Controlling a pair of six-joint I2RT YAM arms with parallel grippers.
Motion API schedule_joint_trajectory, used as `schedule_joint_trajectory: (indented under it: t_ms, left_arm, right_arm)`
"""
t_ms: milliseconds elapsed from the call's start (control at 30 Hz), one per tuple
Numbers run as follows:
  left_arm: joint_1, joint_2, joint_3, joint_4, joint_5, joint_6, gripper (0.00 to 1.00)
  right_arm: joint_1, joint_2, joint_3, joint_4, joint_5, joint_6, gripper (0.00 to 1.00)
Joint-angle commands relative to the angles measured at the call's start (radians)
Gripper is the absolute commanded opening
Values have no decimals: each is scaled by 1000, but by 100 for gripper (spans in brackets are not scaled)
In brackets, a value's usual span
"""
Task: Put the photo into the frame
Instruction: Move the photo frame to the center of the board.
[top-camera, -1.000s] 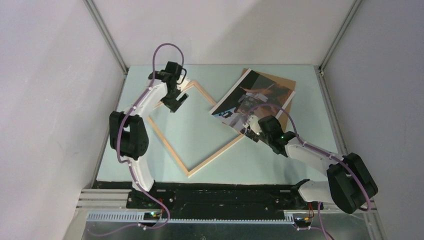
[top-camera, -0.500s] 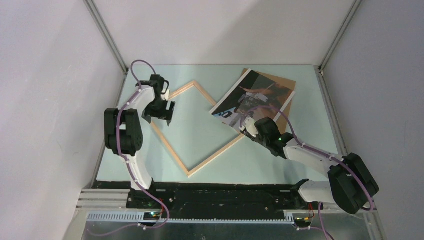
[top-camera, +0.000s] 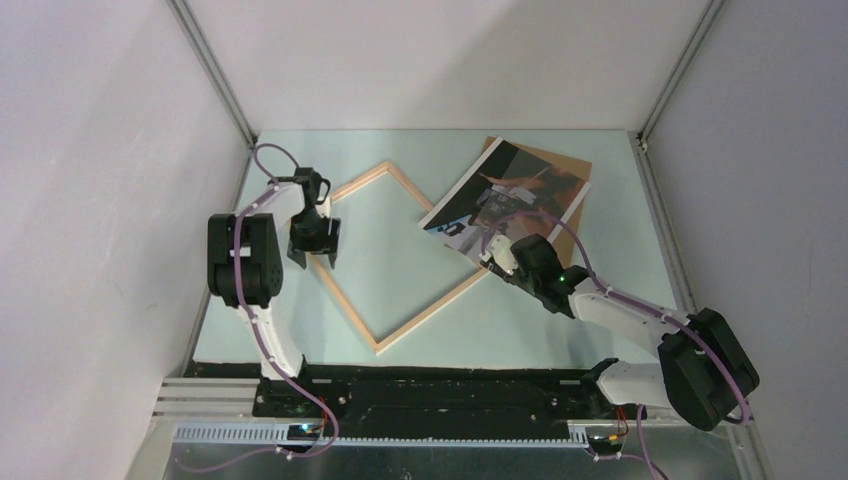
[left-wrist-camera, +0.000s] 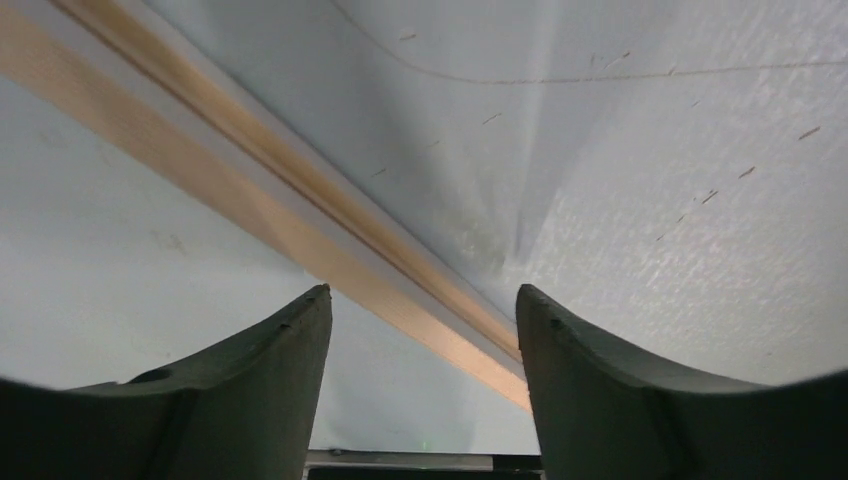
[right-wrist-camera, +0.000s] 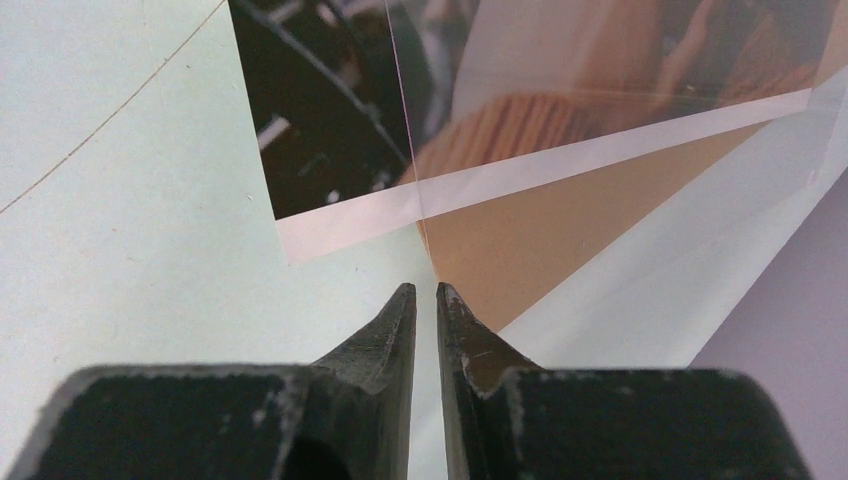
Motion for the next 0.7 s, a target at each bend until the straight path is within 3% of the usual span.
schedule_joint_trajectory:
  t_ms: [0,300,467,600,667]
  left_arm:
    - [7,39,13,29,50,-1,65]
    - [7,97,121,7,4,81,34]
    - [7,187,262,-62,-37,144,21]
    - [7,260,381,-107,-107,213,3]
    - [7,291,437,-123,-137,264,0]
  right_arm:
    - [-5,-38,-1,2,-10,11,20]
    - [-13,-98,0,-16,-22,5,40]
    - [-14,-105,0,-14,-13,5,46]
    - [-27,-106,12,-24,-28,17,49]
    - [-33,-106,18,-27,-34,20,50]
